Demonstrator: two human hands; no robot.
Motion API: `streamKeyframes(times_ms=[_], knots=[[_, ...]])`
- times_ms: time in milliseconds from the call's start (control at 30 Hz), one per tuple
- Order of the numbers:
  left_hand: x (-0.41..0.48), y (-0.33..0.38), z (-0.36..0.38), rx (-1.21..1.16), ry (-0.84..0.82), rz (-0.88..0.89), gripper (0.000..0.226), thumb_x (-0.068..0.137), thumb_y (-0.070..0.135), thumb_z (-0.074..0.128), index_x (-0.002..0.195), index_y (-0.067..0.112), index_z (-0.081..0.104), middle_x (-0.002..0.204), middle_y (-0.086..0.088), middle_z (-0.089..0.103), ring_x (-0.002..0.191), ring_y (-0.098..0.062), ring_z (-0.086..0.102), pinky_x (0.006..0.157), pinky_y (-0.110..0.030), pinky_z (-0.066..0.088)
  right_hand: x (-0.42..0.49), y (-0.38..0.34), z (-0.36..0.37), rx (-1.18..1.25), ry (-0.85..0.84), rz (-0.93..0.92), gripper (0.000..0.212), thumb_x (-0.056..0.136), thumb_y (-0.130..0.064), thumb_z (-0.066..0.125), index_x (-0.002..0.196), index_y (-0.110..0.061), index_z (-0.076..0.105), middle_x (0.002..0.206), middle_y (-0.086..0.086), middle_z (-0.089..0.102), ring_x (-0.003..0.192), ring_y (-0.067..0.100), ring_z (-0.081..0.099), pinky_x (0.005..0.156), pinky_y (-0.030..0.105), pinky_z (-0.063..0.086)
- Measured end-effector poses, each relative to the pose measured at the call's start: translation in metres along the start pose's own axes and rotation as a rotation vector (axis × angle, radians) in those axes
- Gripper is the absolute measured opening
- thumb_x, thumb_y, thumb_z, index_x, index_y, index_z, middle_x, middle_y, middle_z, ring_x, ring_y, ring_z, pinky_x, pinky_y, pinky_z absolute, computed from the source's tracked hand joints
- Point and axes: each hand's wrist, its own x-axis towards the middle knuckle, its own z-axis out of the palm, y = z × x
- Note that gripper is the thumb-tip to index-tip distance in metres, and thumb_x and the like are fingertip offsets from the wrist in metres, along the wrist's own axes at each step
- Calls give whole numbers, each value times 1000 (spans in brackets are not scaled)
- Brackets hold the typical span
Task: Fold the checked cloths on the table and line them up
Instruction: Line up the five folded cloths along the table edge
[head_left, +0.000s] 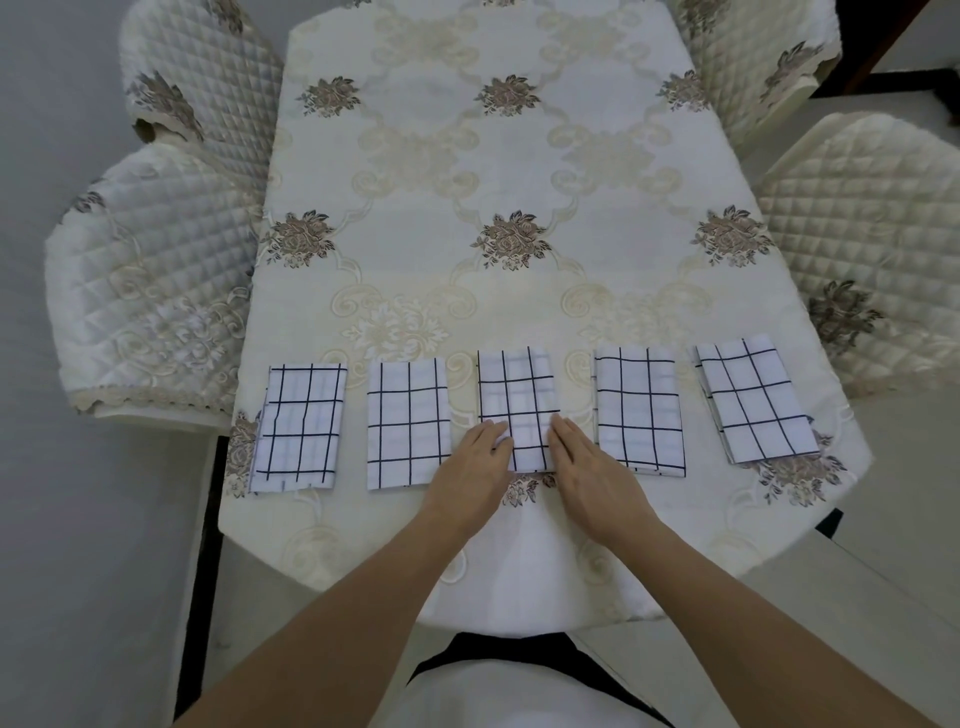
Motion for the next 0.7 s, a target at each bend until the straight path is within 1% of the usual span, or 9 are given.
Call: streamKeyframes(times_ms=[100,200,267,367,433,533,633,700], knots=[[-1,3,0,-11,26,28,42,77,19,83,112,2,67,126,-13,62,120,-28,59,85,-35,59,-3,-1,-1,-30,22,5,66,63,6,77,127,9,61,134,24,59,120,32,63,84,34,58],[-2,3,-1,13,64,67,41,73,17,85,109,3,69,121,-12,65,115,-27,61,95,-32,53,-5,-1,0,-46,25,15,67,61,6,79,126,9,62,134,24,59,120,32,63,83,34,58],[-5,2,0,-6,75,80,41,74,15,84,110,2,68,121,-12,64,114,-27,61,98,-33,52,-6,-2,0,-41,6,34,68,61,6,79,126,8,61,135,23,59,121,31,63,81,33,58],[-11,-2,-1,-65,57,70,42,78,15,82,115,3,65,125,-12,62,118,-28,59,91,-34,56,-6,-4,1,-21,12,38,67,65,5,78,129,8,59,138,23,57,124,32,60,81,35,59],[-15,-6,-6,-84,38,56,46,79,15,80,120,4,62,129,-12,60,120,-28,58,89,-35,57,-6,-6,0,-15,19,37,66,67,3,76,131,8,58,138,23,56,125,33,59,83,36,58],[-19,-15,-14,-66,22,50,51,79,15,81,124,2,61,130,-13,60,121,-29,57,91,-38,57,-6,-10,-5,-3,33,37,70,65,1,75,132,8,57,137,23,57,126,33,58,89,38,57],[-20,-17,-22,-34,26,72,53,76,18,83,122,4,62,127,-12,62,118,-28,60,92,-37,56,-5,-12,-12,-25,49,22,74,61,-3,77,131,9,57,137,24,57,126,34,58,99,40,50],[-15,-9,-26,-34,43,102,52,74,21,83,120,5,63,124,-11,63,115,-27,61,92,-34,55,-6,-9,-17,-42,62,19,74,61,-8,80,129,9,58,135,26,58,125,36,59,102,40,46]])
